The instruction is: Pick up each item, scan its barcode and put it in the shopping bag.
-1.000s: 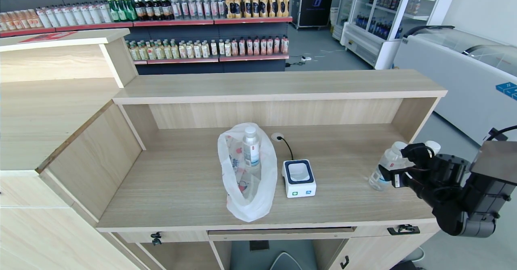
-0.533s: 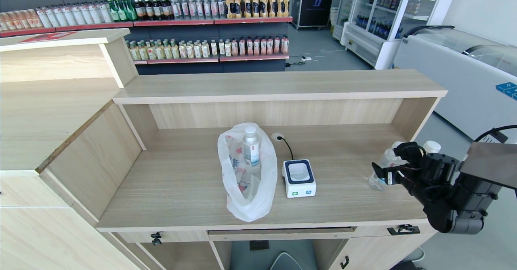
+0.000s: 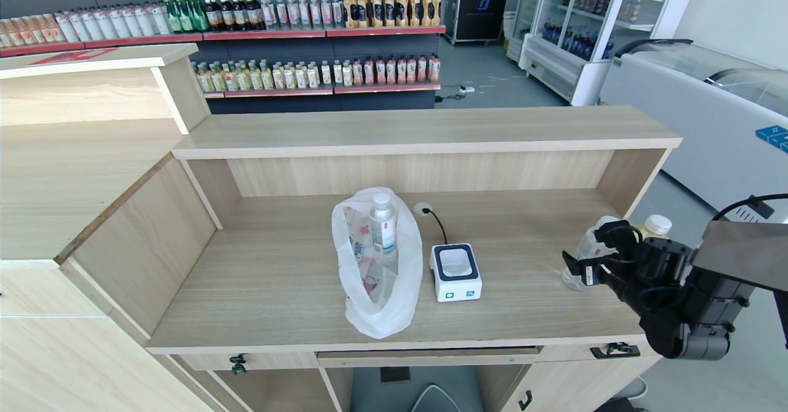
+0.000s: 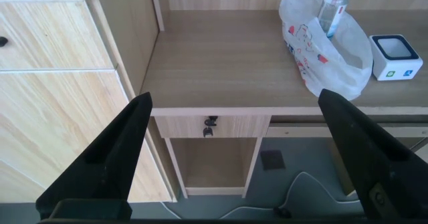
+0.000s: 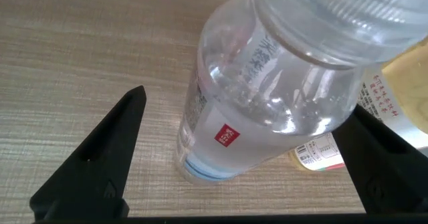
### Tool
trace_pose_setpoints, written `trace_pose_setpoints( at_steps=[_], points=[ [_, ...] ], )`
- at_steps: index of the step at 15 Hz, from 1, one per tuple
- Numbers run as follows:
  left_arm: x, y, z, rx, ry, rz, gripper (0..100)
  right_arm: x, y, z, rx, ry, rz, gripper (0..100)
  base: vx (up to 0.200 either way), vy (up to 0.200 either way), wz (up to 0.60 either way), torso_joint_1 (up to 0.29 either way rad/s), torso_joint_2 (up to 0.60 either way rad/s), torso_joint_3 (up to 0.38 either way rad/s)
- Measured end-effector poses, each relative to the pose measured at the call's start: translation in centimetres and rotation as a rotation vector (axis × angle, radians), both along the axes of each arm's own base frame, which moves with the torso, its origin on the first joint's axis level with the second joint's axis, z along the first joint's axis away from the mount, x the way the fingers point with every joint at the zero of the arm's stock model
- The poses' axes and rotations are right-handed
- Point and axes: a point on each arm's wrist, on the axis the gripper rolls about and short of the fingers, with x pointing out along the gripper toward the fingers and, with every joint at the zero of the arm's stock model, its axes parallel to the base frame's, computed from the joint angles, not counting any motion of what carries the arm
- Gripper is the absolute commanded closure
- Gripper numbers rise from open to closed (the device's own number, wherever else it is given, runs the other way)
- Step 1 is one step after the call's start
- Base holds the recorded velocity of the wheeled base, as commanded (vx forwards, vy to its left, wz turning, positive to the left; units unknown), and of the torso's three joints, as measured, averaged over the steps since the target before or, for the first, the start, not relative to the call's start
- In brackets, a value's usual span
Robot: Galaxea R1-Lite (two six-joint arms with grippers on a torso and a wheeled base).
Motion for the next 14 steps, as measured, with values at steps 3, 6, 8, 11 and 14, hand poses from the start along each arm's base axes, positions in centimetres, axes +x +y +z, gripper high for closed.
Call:
trace_pose_setpoints(
  at_steps=[3,6,8,11,14],
  points=[
    [0.0,0.0,0.0,0.0,0.0,0.0,0,0.7,-0.1,0.1,0.004,-0.026,-0.001,0,0.0,0.0,0.0,0.0,0.0,0.0],
    [0.0,0.0,0.0,0.0,0.0,0.0,0,1.2,-0.1,0.0,0.009,-0.034,0.019,0,0.0,0.0,0.0,0.0,0.0,0.0],
    [0.0,0.0,0.0,0.0,0.0,0.0,0,1.4,0.0,-0.2,0.009,-0.035,0.022,0,0.0,0.0,0.0,0.0,0.0,0.0],
    [0.0,0.0,0.0,0.0,0.0,0.0,0,1.9,0.0,-0.3,0.008,-0.047,0.024,0,0.0,0.0,0.0,0.0,0.0,0.0],
    [0.0,0.0,0.0,0.0,0.0,0.0,0,2.3,-0.1,-0.4,0.007,-0.054,0.022,0,0.0,0.0,0.0,0.0,0.0,0.0]
  ],
)
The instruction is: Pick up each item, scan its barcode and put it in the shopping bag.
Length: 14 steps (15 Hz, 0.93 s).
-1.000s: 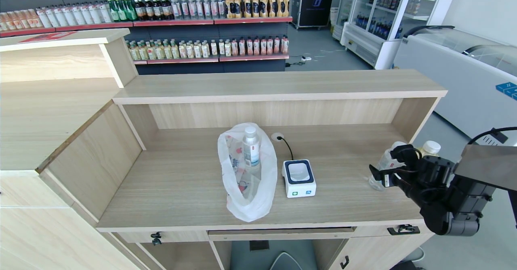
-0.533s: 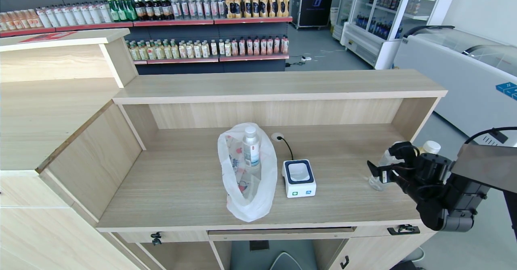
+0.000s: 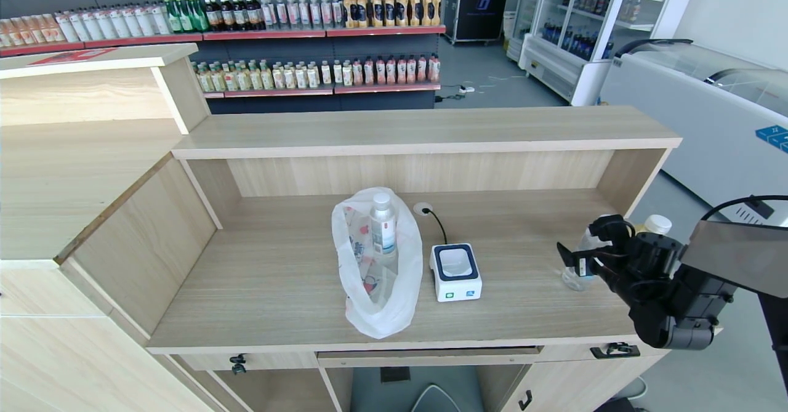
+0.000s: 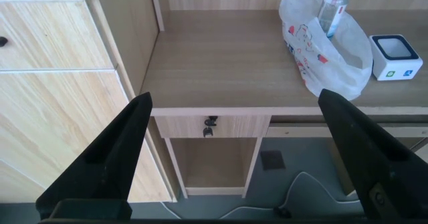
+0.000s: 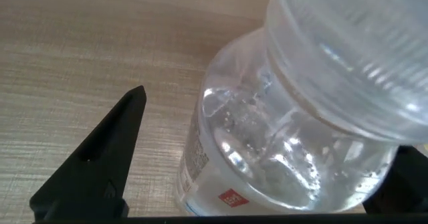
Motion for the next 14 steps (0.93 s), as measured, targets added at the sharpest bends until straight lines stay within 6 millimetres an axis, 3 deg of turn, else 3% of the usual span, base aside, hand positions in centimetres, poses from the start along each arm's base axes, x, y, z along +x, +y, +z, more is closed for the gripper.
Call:
trace_pose_setpoints(
  at_steps=[1,9,14],
  points=[
    [0.0,0.0,0.0,0.0,0.0,0.0,0,0.05,-0.02,-0.08,0.0,0.0,0.0,100,0.0,0.0,0.0,0.0,0.0,0.0],
    [0.0,0.0,0.0,0.0,0.0,0.0,0,0.59,-0.17,0.03,0.0,-0.02,-0.004,100,0.0,0.0,0.0,0.0,0.0,0.0],
    [0.0,0.0,0.0,0.0,0.0,0.0,0,-0.06,-0.02,0.11,0.03,0.049,-0.007,100,0.0,0.0,0.0,0.0,0.0,0.0]
  ],
)
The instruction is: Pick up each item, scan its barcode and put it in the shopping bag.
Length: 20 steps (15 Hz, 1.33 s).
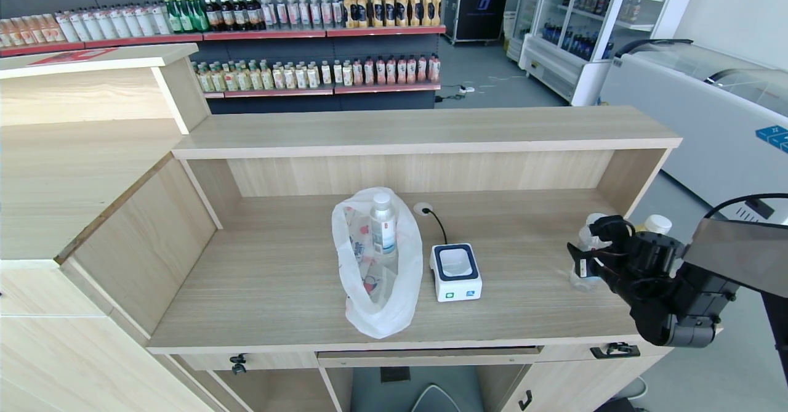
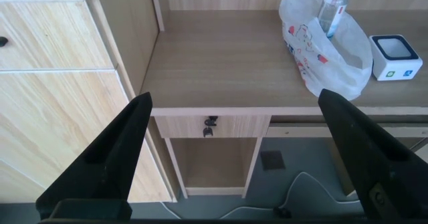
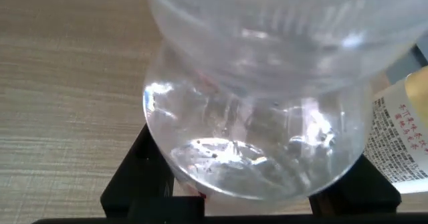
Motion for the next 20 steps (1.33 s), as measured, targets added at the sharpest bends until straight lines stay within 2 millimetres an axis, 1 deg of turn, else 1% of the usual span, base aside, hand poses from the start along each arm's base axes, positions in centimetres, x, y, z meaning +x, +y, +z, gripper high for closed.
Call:
trace_pose_setpoints(
  at_steps=[2,4,5,7,9,11,13,15,17,20],
  points=[
    [0.0,0.0,0.0,0.0,0.0,0.0,0,-0.2,0.1,1.1,0.066,0.052,-0.01,100,0.0,0.0,0.0,0.0,0.0,0.0],
    [0.0,0.0,0.0,0.0,0.0,0.0,0,-0.7,0.3,3.4,0.164,0.143,-0.031,100,0.0,0.0,0.0,0.0,0.0,0.0],
    [0.0,0.0,0.0,0.0,0.0,0.0,0,-1.1,0.5,5.0,0.22,0.195,-0.045,100,0.0,0.0,0.0,0.0,0.0,0.0],
    [0.0,0.0,0.0,0.0,0.0,0.0,0,-2.1,0.9,9.0,0.329,0.267,-0.063,100,0.0,0.0,0.0,0.0,0.0,0.0],
    [0.0,0.0,0.0,0.0,0.0,0.0,0,-3.6,1.9,13.8,0.439,0.311,-0.006,100,0.0,0.0,0.0,0.0,0.0,0.0],
    [0.0,0.0,0.0,0.0,0.0,0.0,0,-5.7,3.3,18.5,0.552,0.356,0.115,100,0.0,0.0,0.0,0.0,0.0,0.0],
    [0.0,0.0,0.0,0.0,0.0,0.0,0,-7.9,4.8,23.3,0.634,0.323,0.303,100,0.0,0.0,0.0,0.0,0.0,0.0],
    [0.0,0.0,0.0,0.0,0.0,0.0,0,-10.6,6.5,27.0,0.662,0.282,0.516,100,0.0,0.0,0.0,0.0,0.0,0.0],
    [0.0,0.0,0.0,0.0,0.0,0.0,0,-12.8,7.8,29.2,0.655,0.247,0.632,100,0.0,0.0,0.0,0.0,0.0,0.0],
    [0.0,0.0,0.0,0.0,0.0,0.0,0,-15.6,9.2,31.5,0.689,0.238,0.797,100,0.0,0.0,0.0,0.0,0.0,0.0]
  ],
)
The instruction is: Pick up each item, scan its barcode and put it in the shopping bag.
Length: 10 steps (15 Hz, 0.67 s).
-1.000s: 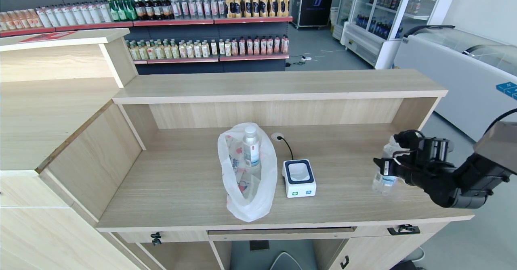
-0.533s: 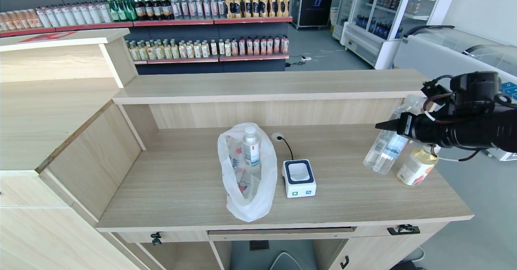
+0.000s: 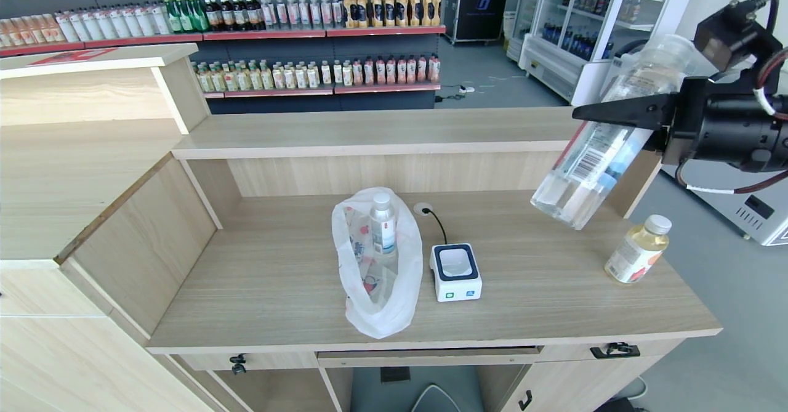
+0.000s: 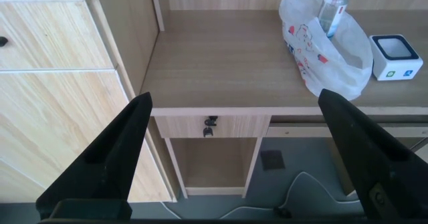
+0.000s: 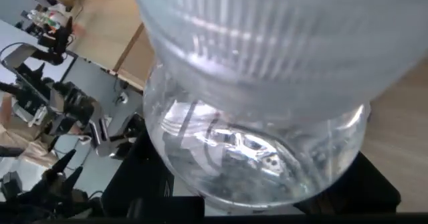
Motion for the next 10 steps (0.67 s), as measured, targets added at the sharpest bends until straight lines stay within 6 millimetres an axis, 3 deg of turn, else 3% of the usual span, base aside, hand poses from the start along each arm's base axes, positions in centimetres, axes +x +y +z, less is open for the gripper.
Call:
trace_pose_setpoints(
  at_steps=[4,10],
  points=[
    [0.0,0.0,0.0,0.0,0.0,0.0,0,-2.7,0.8,1.3,0.022,-0.045,0.109,100,0.0,0.0,0.0,0.0,0.0,0.0],
    [0.0,0.0,0.0,0.0,0.0,0.0,0,-5.2,1.8,0.9,0.023,-0.047,0.181,100,0.0,0.0,0.0,0.0,0.0,0.0]
  ],
)
